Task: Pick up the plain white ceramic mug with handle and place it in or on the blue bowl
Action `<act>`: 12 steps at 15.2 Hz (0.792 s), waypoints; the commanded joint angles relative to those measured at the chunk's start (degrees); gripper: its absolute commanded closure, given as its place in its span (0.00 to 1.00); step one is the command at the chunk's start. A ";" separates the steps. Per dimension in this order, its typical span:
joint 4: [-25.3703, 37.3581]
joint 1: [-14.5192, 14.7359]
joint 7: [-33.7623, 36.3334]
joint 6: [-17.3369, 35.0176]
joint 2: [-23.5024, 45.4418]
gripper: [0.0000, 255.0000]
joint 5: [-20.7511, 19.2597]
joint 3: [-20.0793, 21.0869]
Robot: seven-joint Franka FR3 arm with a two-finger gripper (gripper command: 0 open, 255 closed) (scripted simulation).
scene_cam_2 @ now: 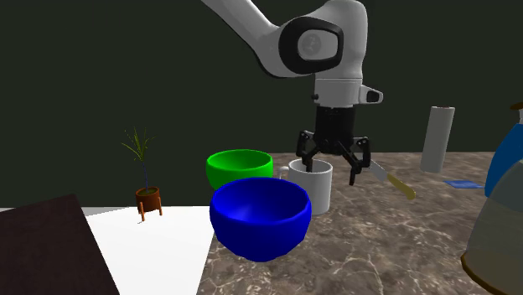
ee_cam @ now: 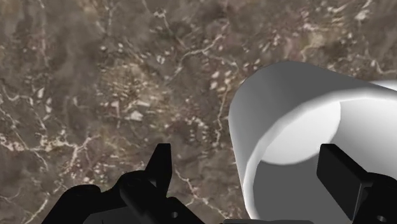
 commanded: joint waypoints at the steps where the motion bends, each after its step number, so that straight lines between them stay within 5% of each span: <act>1: -0.14 -0.04 -0.07 0.89 0.73 0.00 0.14 0.12; 8: -0.12 -0.04 -0.07 0.87 0.73 0.00 0.14 0.12; 9: -0.12 -0.04 -0.07 0.87 0.73 1.00 0.14 0.12; 12: -0.12 -0.04 -0.07 0.87 0.73 1.00 0.14 0.12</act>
